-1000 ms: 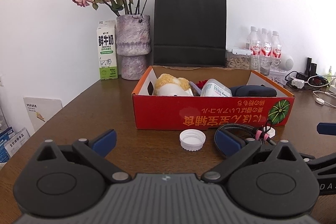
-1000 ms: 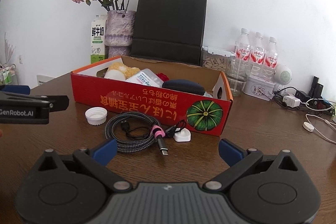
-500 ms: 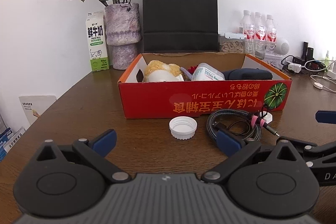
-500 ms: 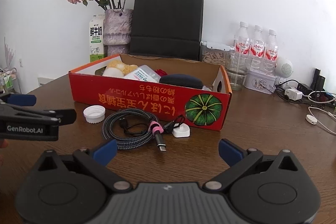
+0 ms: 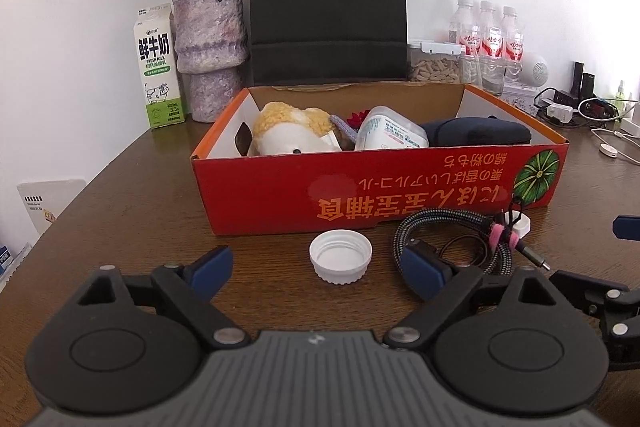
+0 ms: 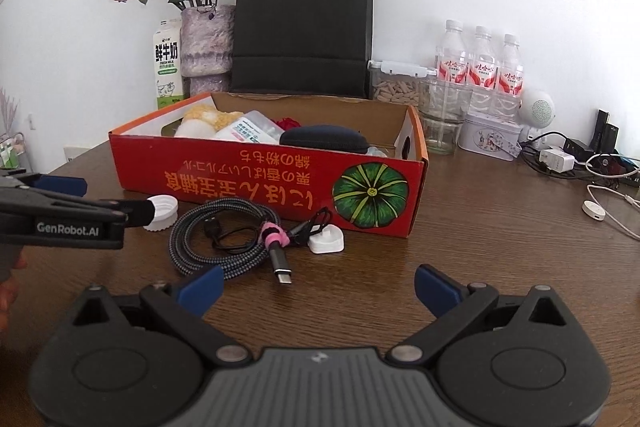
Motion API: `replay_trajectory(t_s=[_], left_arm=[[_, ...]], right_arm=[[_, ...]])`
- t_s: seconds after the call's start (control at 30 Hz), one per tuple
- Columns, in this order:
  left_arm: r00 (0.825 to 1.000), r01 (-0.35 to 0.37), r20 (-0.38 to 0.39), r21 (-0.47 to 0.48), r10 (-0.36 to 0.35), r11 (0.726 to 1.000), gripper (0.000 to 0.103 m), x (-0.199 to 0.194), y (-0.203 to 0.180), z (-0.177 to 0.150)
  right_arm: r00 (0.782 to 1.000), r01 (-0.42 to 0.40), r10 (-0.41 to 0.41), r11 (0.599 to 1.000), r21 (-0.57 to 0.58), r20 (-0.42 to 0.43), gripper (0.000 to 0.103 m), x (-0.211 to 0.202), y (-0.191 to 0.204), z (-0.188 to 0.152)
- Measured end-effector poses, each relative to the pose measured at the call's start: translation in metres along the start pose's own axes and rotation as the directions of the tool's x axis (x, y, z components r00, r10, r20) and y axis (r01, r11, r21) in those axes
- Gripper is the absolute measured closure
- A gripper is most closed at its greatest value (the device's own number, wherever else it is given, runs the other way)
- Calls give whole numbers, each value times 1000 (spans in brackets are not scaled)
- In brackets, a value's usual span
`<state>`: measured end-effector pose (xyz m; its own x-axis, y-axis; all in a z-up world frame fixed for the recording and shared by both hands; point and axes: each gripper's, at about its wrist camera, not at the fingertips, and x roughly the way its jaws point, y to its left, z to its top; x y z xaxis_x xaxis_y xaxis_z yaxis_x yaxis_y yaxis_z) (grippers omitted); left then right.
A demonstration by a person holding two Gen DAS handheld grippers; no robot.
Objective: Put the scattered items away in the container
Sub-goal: 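Grasp the remaining white bottle cap on the table with the left gripper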
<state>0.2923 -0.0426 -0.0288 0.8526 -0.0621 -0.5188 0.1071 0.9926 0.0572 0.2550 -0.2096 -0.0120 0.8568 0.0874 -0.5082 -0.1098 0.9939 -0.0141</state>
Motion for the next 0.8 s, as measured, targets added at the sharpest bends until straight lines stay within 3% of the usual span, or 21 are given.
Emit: replay_trajectory(t_s=[0.13,0.3,0.43,0.53,0.8], left_arm=[[999,19,-35,-8,-20,1000,22,15,5,4],[998,42,-55,5,-41,999,26,32,5,7],[991,91,-93,-17,-92,996,51,43,10,8],[988,117,-95,-9,-118,993,62,46,13,10],[983,160,-87,-51,-164,986,62,51,29,16]], right_arm=[[1000,-2,2,1000,-26,3,2,8,-4,8],[1000,-18,19,998,-66,12,2,20,-7,24],[999,-43,45,994,-97,13,2,31,-10,33],[998,-54,56,995,-82,17,2,38,-15,38],[999,-48,48,999,13,10,1,45,-39,39]])
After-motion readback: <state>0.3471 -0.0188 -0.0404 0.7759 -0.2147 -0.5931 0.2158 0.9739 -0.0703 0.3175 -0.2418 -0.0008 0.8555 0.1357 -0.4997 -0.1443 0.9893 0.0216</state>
